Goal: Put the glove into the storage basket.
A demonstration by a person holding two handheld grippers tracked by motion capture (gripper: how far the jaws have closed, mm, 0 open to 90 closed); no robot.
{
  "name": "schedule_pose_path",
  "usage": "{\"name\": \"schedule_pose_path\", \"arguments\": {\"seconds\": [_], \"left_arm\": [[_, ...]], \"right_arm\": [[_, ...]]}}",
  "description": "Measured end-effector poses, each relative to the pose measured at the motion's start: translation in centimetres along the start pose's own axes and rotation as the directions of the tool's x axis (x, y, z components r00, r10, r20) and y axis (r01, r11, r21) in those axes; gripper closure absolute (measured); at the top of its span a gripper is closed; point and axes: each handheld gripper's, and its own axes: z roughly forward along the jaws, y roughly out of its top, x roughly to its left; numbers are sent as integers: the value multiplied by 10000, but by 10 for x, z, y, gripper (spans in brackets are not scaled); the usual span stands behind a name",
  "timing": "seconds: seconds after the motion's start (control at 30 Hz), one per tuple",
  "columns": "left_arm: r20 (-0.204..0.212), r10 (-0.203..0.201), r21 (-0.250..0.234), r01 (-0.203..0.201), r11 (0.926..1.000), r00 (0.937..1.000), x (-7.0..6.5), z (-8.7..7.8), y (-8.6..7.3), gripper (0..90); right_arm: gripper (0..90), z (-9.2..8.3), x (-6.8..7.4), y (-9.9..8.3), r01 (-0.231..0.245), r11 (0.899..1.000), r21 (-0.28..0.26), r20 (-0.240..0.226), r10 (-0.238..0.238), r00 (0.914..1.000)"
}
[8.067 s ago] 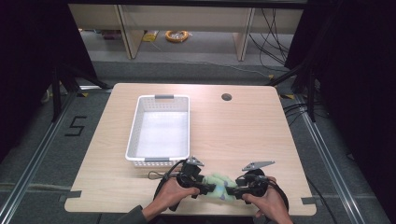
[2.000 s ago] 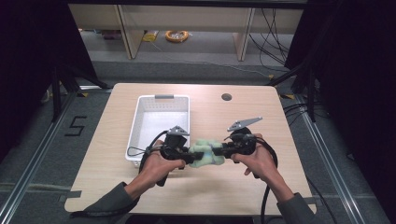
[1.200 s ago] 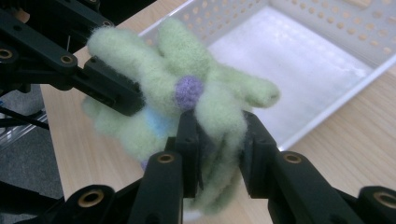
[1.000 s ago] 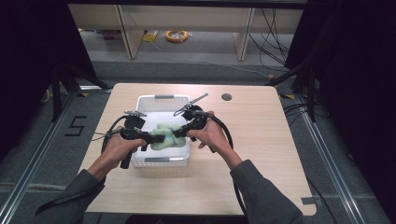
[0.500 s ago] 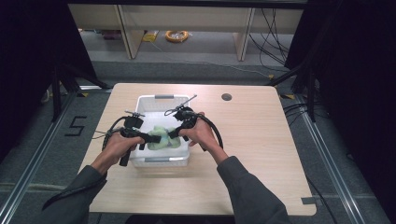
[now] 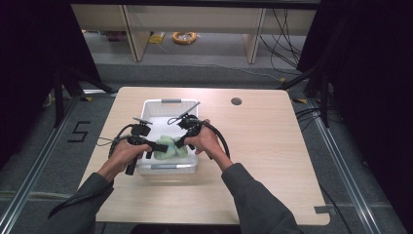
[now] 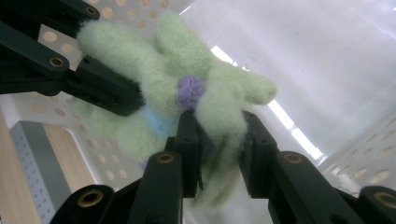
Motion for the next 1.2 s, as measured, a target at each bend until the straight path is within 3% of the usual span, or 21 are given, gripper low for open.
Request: {"name": "schedule_pose_path", "arguments": {"seconds": [0.17,0.37,0.43,0.6,0.63,0.7,0.77,0.87,0.9,0.97,1.1,1.2], "left_arm": [[-211,191,158,-188,9997,9996,-1,1,0,647],[-452,245,227,-234,9995,9987,-3,4,1,629],[-743,528,482,-493,9976,9958,-4,5,1,614],[-989,817,884,-730,9934,9917,-4,9,1,580],[-1289,488,803,-386,9960,9905,-5,11,1,559],[-1401,705,712,-609,9956,9876,-3,9,2,555],[-1518,529,609,-441,9972,9870,-3,8,1,537],[-1669,571,638,-470,9969,9843,-2,7,1,511],[-1626,344,435,-276,9987,9861,-1,4,1,496],[-1719,347,326,-295,9990,9845,0,1,2,462],[-1803,186,-351,-254,9991,9834,-2,-11,5,461],[-1868,322,-579,-438,9974,9819,-6,-18,6,459]], "right_arm": [[725,6,-1,0,269,9996,-29,97,-269,9996],[723,6,-2,-1,-35,9999,118,49,34,10000],[723,7,-3,-1,140,9998,118,79,-141,9999],[722,10,-3,-1,251,9994,256,232,-257,9994],[720,11,-3,-1,239,9991,349,295,-249,9993],[718,12,-3,-1,242,9992,327,382,-254,9989],[715,13,-3,-2,263,9990,373,424,-278,9987],[709,14,-3,-2,207,9987,463,505,-230,9985],[703,14,-3,-2,230,9986,478,566,-257,9981],[694,14,-3,-2,222,9986,477,592,-250,9979],[667,15,-2,-1,153,9983,562,692,-192,9974],[647,14,-1,0,191,9985,512,701,-227,9973]]}}
